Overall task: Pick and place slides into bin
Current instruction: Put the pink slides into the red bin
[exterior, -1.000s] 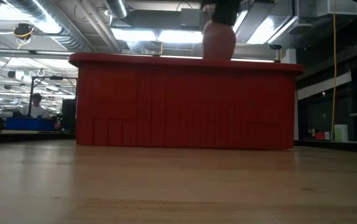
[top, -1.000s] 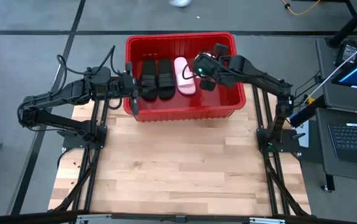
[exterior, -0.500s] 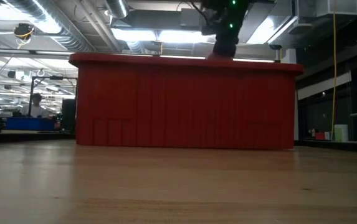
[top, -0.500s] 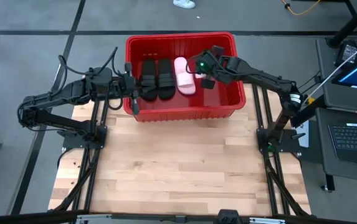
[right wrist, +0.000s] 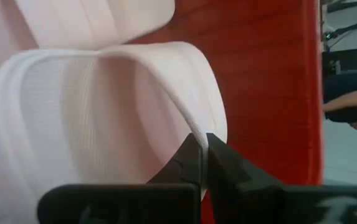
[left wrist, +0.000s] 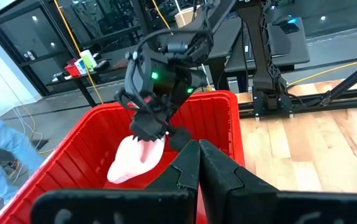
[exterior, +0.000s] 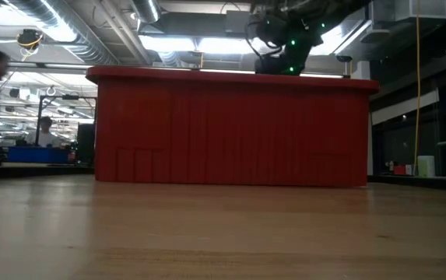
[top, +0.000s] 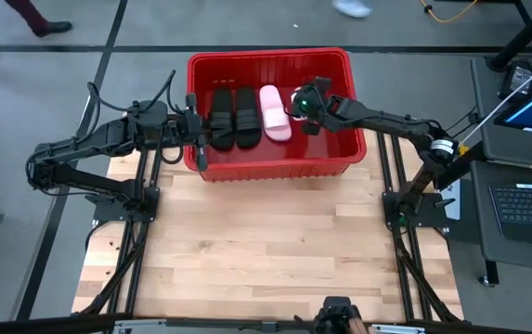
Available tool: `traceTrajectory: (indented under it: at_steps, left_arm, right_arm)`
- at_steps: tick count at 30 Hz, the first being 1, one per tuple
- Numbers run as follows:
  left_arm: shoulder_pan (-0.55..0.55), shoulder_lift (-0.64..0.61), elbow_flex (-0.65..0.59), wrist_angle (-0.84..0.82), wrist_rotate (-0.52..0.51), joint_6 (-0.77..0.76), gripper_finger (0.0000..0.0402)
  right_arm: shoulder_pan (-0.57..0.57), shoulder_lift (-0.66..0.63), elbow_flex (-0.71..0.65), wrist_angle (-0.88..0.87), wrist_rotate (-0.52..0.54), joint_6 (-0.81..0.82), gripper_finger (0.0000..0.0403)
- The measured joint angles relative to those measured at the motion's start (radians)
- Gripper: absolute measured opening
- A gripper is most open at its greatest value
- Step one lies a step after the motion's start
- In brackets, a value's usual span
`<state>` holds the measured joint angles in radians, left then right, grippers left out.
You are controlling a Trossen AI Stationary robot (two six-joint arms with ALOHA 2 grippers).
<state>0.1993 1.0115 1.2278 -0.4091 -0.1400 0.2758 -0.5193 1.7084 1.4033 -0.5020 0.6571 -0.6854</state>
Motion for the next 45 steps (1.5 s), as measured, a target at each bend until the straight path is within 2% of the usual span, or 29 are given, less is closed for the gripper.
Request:
traceTrajectory:
  at_steps: [8, 21, 31, 40, 45]
  left_arm:
    - [0.000, 0.000, 0.000, 0.000, 0.000, 0.000, 0.0003]
    - [0.000, 0.000, 0.000, 0.000, 0.000, 0.000, 0.0001]
    - [0.000, 0.000, 0.000, 0.000, 0.000, -0.002, 0.0003]
    - [0.000, 0.000, 0.000, 0.001, 0.000, -0.027, 0.0003]
    - [0.000, 0.000, 0.000, 0.001, 0.000, -0.030, 0.0002]
  right_arm:
    - [-0.014, 0.001, -0.092, 0.162, 0.001, -0.034, 0.0010]
    - [-0.054, 0.001, -0.192, 0.319, -0.017, -0.111, 0.0010]
    - [-0.073, 0.001, -0.200, 0.364, -0.036, -0.140, 0.0010]
    - [-0.095, 0.001, -0.200, 0.347, -0.113, -0.164, 0.0010]
    - [-0.105, 0.001, -0.200, 0.348, -0.113, -0.165, 0.0010]
